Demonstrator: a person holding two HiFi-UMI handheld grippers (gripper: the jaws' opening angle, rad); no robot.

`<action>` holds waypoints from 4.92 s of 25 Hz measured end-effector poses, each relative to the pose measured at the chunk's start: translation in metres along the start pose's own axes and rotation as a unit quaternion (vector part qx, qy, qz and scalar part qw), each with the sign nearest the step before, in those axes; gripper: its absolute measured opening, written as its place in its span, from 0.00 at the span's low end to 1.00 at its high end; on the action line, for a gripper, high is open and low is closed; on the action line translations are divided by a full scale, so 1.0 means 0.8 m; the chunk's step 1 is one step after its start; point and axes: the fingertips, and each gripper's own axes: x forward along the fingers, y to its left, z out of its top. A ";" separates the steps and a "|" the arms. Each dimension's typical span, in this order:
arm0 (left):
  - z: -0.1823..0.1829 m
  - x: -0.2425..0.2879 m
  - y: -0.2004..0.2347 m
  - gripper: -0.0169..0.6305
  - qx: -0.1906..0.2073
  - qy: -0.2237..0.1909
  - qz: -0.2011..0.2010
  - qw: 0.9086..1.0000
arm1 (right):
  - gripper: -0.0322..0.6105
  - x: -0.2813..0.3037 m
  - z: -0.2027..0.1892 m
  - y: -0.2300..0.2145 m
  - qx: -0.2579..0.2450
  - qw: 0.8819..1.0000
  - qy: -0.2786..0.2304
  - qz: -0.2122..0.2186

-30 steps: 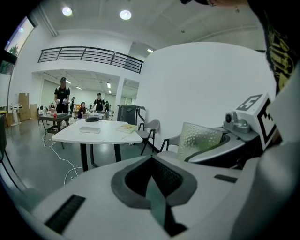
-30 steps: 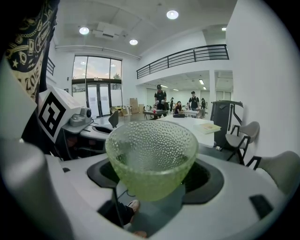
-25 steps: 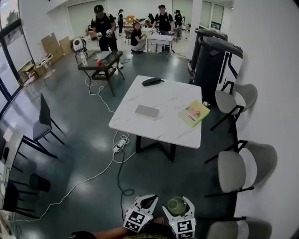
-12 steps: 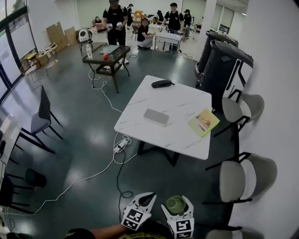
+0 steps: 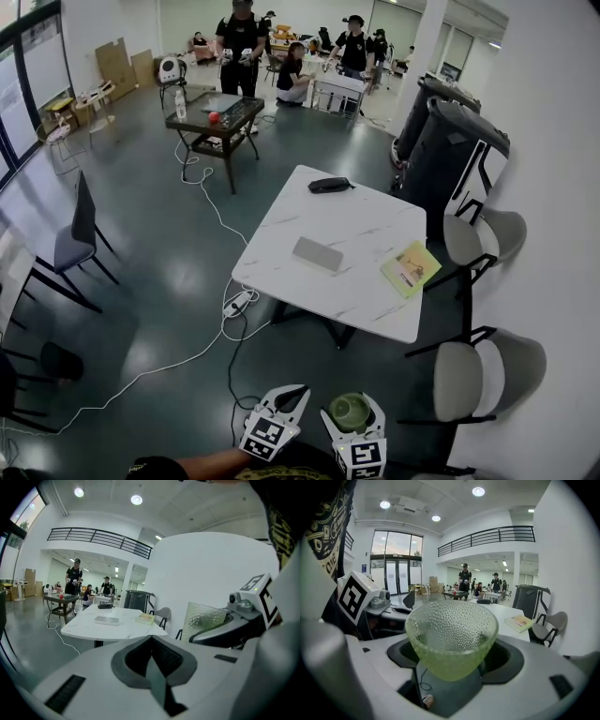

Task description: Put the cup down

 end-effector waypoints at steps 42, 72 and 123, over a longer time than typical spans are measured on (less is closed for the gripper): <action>0.119 0.146 0.207 0.04 -0.014 -0.016 0.161 0.987 | 0.64 0.271 0.124 -0.123 -0.047 0.990 -0.032 0.128; 0.152 0.278 0.293 0.04 -0.010 0.011 0.171 0.985 | 0.64 0.420 0.163 -0.217 -0.055 0.989 -0.036 0.135; 0.104 0.386 0.425 0.04 -0.024 0.094 0.162 0.982 | 0.64 0.618 0.091 -0.223 -0.048 0.990 0.020 0.134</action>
